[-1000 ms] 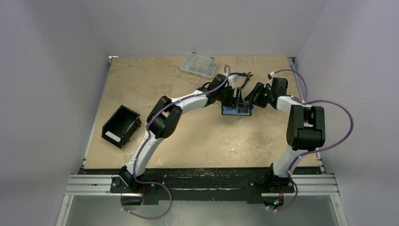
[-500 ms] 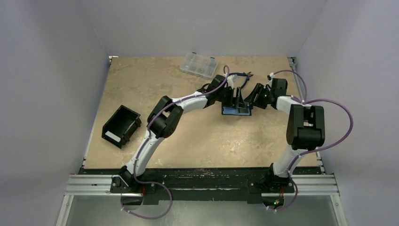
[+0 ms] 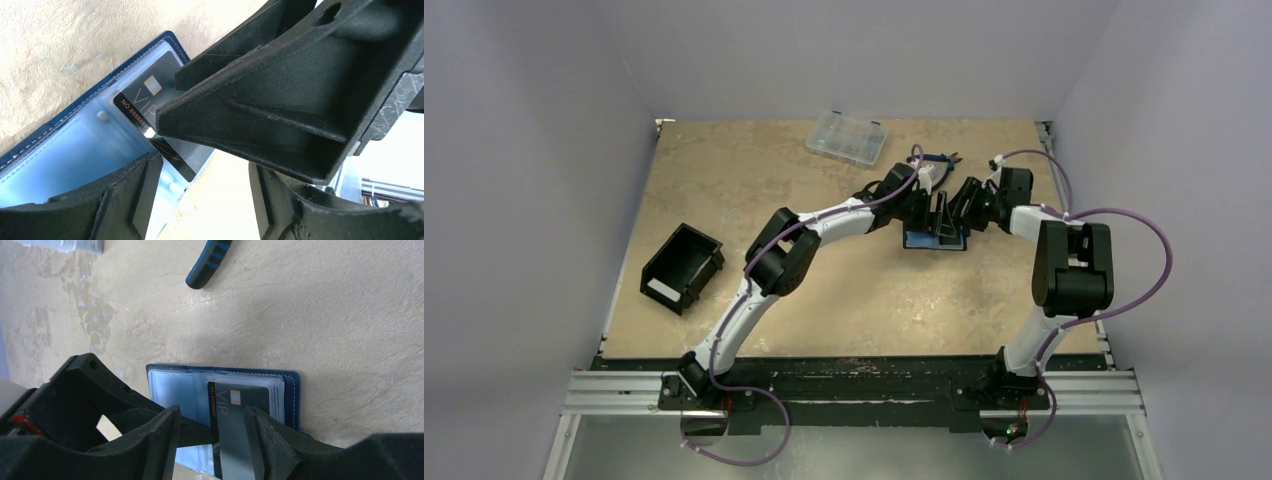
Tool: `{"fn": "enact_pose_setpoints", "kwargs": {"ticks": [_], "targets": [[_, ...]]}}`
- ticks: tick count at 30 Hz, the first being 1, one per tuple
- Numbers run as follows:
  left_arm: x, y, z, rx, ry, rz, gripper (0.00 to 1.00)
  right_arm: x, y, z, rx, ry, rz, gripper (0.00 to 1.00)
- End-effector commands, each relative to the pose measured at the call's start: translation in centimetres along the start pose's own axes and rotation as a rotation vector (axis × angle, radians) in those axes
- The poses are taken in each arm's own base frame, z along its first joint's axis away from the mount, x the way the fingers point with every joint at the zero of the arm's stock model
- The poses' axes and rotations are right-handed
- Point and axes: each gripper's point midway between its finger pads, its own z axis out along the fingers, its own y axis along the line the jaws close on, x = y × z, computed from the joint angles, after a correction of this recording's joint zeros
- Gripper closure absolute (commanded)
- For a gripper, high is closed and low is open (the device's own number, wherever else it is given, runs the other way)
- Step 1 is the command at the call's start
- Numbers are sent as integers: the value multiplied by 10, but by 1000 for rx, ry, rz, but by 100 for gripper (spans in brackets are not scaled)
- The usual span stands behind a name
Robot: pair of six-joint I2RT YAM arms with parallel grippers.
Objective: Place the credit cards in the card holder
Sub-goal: Insert the credit card into the card holder, then pick up the credit card from the storage box.
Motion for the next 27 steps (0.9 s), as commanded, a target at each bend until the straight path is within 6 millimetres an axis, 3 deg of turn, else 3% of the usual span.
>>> {"fn": "enact_pose_setpoints", "kwargs": {"ticks": [1,6,10,12,13,16,21,27], "targets": [[-31,-26,-40,-7,-42,61,31,-5,7,-8,8,-22,-56,41],[-39,-30,-97,-4,-62,50,31,-6,4,-17,60,-34,-82,41],[-36,-40,-147,-41,-52,80,30,-4,4,-19,119,-39,-133,37],[-26,-33,-169,-107,-28,98,29,-5,4,-21,152,-49,-162,35],[-24,-34,-188,-154,-29,112,29,-3,11,-19,165,-51,-193,34],[-9,-8,-247,-362,-29,102,27,-1,24,-20,190,-73,-250,31],[17,45,-372,-823,-132,-33,27,-3,56,-27,128,-124,-296,28],[59,82,-509,-1226,-312,-262,19,11,109,-30,-42,-116,-341,28]]}}
